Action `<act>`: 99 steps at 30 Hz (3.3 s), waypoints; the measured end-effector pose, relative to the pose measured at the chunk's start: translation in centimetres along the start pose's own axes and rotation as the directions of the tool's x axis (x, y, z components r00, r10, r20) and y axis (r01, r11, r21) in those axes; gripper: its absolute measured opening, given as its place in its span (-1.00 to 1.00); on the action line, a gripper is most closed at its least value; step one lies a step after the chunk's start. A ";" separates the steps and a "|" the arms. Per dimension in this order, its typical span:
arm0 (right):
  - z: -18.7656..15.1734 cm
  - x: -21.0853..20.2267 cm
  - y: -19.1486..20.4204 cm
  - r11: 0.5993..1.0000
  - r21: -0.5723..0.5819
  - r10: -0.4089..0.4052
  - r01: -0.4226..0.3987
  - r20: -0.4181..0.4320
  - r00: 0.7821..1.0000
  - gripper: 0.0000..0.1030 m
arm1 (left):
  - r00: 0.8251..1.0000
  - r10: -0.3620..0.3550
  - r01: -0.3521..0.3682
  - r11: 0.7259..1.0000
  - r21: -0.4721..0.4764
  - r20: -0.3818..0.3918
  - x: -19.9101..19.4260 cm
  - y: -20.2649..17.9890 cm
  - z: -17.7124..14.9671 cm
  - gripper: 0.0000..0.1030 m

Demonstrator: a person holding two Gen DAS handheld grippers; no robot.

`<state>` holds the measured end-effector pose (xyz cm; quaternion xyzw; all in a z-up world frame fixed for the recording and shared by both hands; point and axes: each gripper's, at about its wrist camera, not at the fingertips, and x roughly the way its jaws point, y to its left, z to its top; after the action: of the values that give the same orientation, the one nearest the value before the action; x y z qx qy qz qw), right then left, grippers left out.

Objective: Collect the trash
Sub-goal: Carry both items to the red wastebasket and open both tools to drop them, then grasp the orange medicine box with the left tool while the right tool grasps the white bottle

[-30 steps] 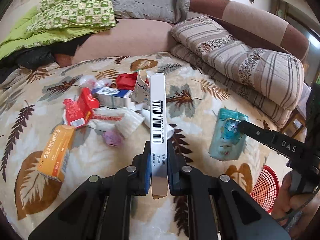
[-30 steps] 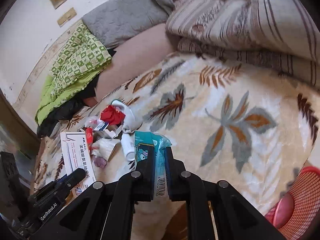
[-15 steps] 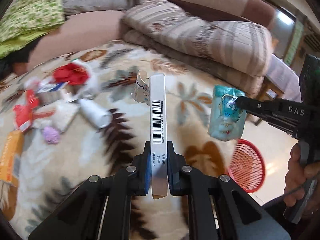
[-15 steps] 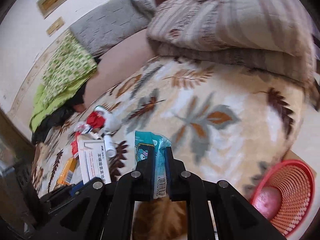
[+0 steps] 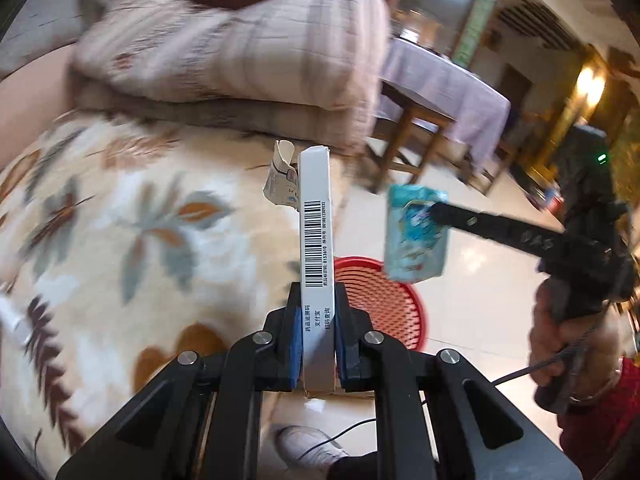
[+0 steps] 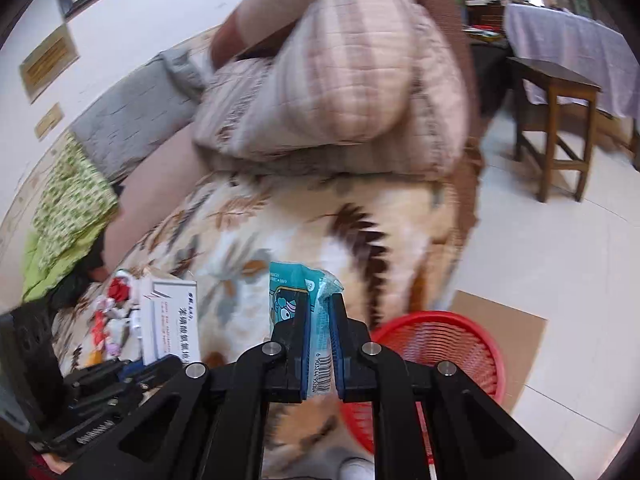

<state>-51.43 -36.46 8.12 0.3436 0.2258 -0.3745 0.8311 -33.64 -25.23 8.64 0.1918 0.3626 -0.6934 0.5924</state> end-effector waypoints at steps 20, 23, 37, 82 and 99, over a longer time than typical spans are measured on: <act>-0.5 -0.8 -8.5 0.980 0.115 -0.160 0.160 -0.015 0.987 -0.15 | 1.000 0.013 -0.014 0.997 -0.078 -0.018 2.8 -1.6 1.9 -0.06; -0.5 -0.7 -6.7 0.988 0.087 -0.128 0.128 -0.015 0.992 -0.01 | 0.990 0.134 -0.128 0.984 -0.127 0.042 -0.6 0.4 0.9 0.11; -1.1 3.6 11.5 0.969 -0.194 0.134 -0.153 -0.107 0.985 0.11 | 0.844 0.536 -0.490 0.775 -0.401 0.005 -15.4 12.2 -6.8 0.18; -7.9 20.0 33.1 0.805 -0.469 0.158 -0.363 -0.421 0.893 -0.37 | 0.666 0.742 -0.632 0.506 -0.587 -0.078 -19.8 24.6 -13.3 -0.51; -8.5 19.5 28.8 0.836 -0.439 0.088 -0.328 -0.483 0.871 -0.36 | 0.822 0.530 -0.556 0.665 -0.499 -0.209 -10.4 23.0 -12.0 -0.51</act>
<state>-17.99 -25.36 1.70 0.2115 0.4598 -0.1181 0.8543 -11.20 -10.19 1.62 0.1324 0.4822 -0.3499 0.7922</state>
